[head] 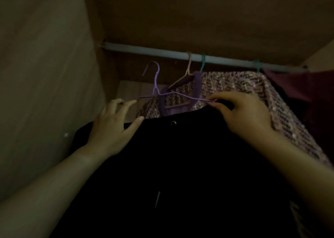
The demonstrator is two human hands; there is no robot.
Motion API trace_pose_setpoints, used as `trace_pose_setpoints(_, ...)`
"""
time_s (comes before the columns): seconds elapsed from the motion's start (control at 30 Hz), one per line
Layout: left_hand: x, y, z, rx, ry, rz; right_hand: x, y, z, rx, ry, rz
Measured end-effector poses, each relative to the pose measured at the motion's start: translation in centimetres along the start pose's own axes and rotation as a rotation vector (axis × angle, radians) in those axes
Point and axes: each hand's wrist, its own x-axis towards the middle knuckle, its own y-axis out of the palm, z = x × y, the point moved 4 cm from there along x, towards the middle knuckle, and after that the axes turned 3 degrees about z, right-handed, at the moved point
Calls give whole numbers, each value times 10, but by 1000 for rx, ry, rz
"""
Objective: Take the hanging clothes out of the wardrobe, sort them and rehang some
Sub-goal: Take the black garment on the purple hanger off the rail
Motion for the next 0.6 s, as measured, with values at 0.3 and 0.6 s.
trace_pose_setpoints(0.3,-145,-17,-38,-166,31,65,-148,1,-22,245,-88,92)
trace_pose_setpoints(0.6,-303,-35,-90,-273,-237,143,-308,-15,-15,386,-55,308)
